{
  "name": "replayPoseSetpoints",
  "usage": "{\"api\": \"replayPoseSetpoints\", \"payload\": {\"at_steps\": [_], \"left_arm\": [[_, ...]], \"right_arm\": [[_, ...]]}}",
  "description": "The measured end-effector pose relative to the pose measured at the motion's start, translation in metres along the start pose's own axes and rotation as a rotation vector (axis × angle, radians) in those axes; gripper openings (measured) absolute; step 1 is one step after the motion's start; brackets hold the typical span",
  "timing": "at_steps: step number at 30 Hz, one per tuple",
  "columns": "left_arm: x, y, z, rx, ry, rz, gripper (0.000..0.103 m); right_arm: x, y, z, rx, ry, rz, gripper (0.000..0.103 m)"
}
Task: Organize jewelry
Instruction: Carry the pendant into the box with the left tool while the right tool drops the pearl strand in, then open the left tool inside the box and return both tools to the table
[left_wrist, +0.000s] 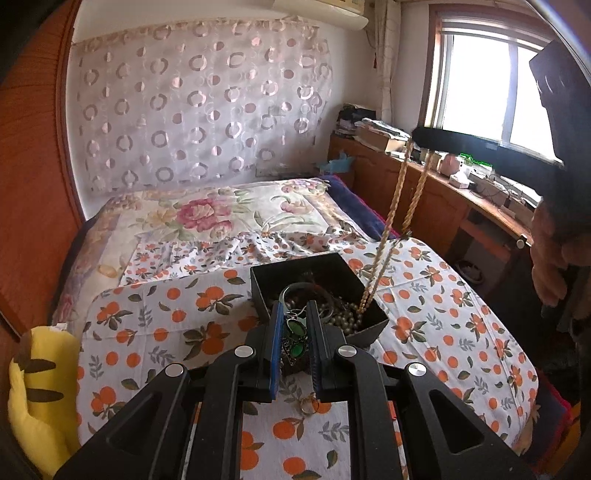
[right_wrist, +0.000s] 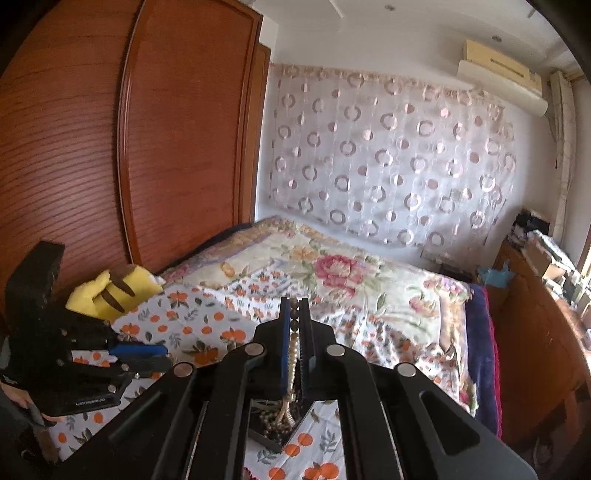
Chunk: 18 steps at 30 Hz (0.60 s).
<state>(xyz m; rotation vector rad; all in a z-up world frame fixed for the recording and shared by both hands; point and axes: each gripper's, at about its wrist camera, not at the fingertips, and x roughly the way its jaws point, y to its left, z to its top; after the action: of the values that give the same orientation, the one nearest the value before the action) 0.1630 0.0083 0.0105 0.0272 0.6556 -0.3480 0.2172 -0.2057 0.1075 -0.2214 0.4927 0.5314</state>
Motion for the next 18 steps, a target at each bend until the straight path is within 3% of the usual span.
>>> {"api": "replayPoseSetpoints", "payload": {"at_steps": [11, 15, 18], "left_arm": [[0.032, -0.007, 0.011, 0.016, 0.029, 0.001, 0.012], [0.045, -0.005, 0.012, 0.01, 0.047, 0.002, 0.012], [0.052, -0.007, 0.013, 0.015, 0.056, 0.002, 0.012]], "right_arm": [[0.051, 0.012, -0.055, 0.047, 0.179, 0.022, 0.006], [0.058, 0.013, -0.066, 0.064, 0.198, 0.049, 0.006], [0.057, 0.01, -0.071, 0.085, 0.2, 0.056, 0.019]]}}
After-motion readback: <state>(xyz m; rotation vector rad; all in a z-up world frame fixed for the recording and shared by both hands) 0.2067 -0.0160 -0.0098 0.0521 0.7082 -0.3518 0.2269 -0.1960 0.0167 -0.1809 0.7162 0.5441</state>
